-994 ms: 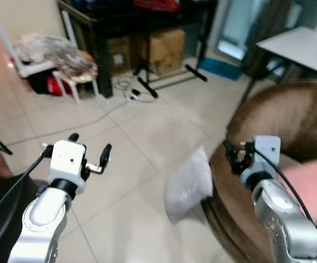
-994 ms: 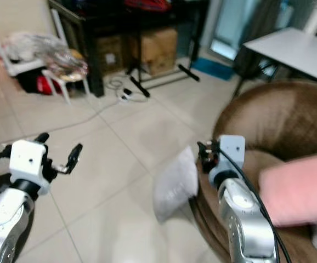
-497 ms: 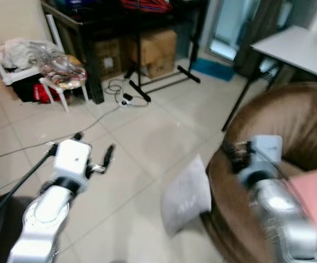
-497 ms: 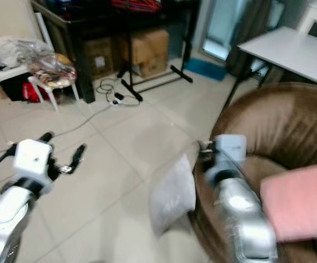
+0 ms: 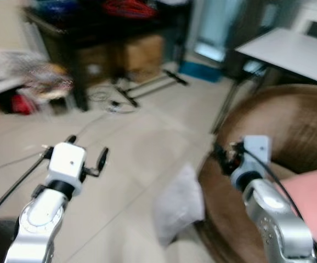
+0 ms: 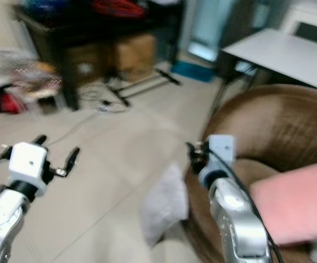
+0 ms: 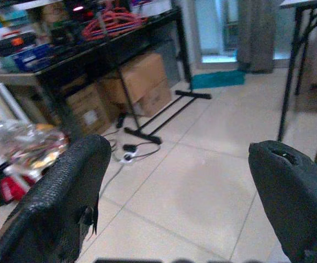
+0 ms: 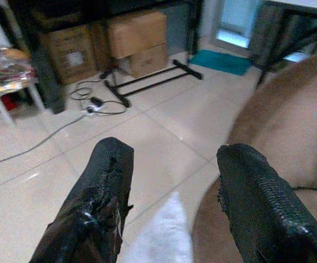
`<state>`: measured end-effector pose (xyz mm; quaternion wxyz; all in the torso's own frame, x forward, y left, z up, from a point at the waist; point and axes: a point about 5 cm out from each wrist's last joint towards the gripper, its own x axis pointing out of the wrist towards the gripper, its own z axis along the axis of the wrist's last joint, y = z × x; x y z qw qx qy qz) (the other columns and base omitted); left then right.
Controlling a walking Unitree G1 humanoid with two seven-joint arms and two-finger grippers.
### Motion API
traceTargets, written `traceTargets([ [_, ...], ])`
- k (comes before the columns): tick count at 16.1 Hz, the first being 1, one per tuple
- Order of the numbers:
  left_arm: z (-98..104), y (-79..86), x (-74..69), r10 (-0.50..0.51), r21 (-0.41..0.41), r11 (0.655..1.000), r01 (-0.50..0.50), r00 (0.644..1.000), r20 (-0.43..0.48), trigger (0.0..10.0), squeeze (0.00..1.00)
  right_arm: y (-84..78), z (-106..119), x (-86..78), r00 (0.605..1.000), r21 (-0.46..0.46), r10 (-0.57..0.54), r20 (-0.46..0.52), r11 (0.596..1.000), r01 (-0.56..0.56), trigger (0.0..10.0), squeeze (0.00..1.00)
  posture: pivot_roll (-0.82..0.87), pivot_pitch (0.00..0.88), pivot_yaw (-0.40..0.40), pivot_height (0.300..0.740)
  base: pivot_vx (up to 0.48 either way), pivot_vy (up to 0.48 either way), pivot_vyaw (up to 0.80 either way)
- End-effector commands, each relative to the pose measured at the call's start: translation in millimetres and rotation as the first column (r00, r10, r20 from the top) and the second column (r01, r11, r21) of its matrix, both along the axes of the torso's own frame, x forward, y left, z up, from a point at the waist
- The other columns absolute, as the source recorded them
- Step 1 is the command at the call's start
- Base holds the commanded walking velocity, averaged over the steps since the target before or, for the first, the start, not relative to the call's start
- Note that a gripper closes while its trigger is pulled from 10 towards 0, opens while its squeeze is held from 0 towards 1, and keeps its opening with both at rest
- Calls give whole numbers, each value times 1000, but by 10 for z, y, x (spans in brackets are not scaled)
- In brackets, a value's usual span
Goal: Move the pillow to the sofa from floor
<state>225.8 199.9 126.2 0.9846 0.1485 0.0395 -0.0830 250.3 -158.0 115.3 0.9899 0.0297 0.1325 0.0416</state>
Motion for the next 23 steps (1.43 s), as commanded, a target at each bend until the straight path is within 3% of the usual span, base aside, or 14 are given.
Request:
traceTargets([
  [1, 13, -94, 21, -39, -9, 999, 39, 999, 6, 10000, 0, -121, 15, -3, 999, -25, -39, 4, 999, 39, 10000, 0, -20, 0, -31, 740, 307, 0, -538],
  [9, 1, -103, 6, -23, -2, 1000, 23, 1000, 13, 10000, 0, -96, 6, -1, 1000, -17, 28, 5, 999, -28, 10000, 0, -21, 0, -38, 735, 213, 0, 0],
  [18, -4, -38, 0, 46, -4, 999, -46, 998, 48, 10000, 0, -143, -50, -22, 1000, 7, 9, -1, 1000, -9, 10000, 0, -19, 0, -47, 650, 0, 0, 0],
  [23, 23, -56, 7, 25, -27, 999, -23, 997, 68, 10000, 0, -116, -73, -23, 1000, -20, 29, -10, 999, -29, 10000, 0, -22, 0, -46, 611, 0, 0, 0],
])
